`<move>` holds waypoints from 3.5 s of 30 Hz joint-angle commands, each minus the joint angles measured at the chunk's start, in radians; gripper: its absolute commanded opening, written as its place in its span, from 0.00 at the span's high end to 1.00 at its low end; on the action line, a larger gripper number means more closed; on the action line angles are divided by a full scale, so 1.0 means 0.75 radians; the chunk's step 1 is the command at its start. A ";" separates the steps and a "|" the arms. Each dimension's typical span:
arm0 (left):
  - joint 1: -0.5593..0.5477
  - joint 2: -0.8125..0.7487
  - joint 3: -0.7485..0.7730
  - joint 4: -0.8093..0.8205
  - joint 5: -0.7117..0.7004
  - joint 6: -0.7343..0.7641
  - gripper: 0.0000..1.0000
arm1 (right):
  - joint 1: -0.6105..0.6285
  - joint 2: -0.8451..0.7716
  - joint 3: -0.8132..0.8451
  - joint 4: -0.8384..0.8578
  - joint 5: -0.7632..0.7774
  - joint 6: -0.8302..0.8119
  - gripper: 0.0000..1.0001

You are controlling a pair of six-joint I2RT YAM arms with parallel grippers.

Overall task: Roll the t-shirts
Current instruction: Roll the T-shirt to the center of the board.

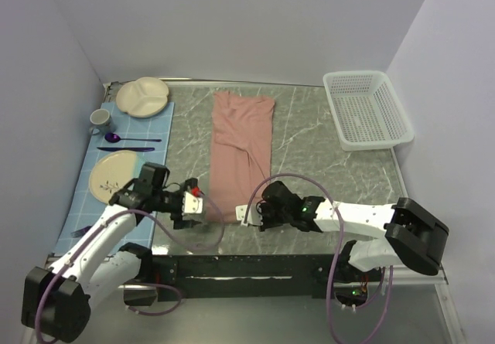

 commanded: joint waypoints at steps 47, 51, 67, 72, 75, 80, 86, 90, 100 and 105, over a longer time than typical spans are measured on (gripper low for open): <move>-0.104 0.759 0.438 -0.038 0.049 -0.282 0.94 | -0.502 0.328 0.567 -0.744 -0.794 0.129 0.88; -0.051 0.878 0.544 -0.121 0.096 -0.251 0.95 | -0.592 0.424 0.598 -0.728 -0.896 0.177 0.89; 0.050 1.287 0.862 -0.241 0.104 -0.218 0.97 | -0.758 0.909 1.056 -1.081 -0.977 0.069 0.85; 0.052 1.324 0.845 -0.080 0.011 -0.333 0.96 | -0.764 0.965 1.082 -1.039 -0.907 0.157 0.85; 0.050 1.362 0.851 -0.063 -0.029 -0.370 0.95 | -0.768 0.973 1.095 -1.012 -0.886 0.204 0.78; 0.048 1.387 0.862 -0.065 -0.053 -0.378 0.96 | -0.823 0.846 1.058 -0.896 -0.880 0.335 0.53; 0.048 1.387 0.870 -0.057 -0.008 -0.386 0.95 | -0.926 0.491 0.929 -0.675 -0.837 0.368 0.43; 0.046 1.399 0.870 -0.047 -0.020 -0.405 0.95 | -0.912 0.255 0.672 -0.497 -0.756 0.254 0.40; 0.042 1.397 0.839 -0.033 -0.033 -0.433 0.95 | -0.468 -0.199 -0.020 0.225 -0.400 -0.386 0.34; 0.040 1.379 0.806 -0.008 -0.039 -0.445 0.96 | -0.384 -0.158 -0.057 0.332 -0.420 -0.430 0.36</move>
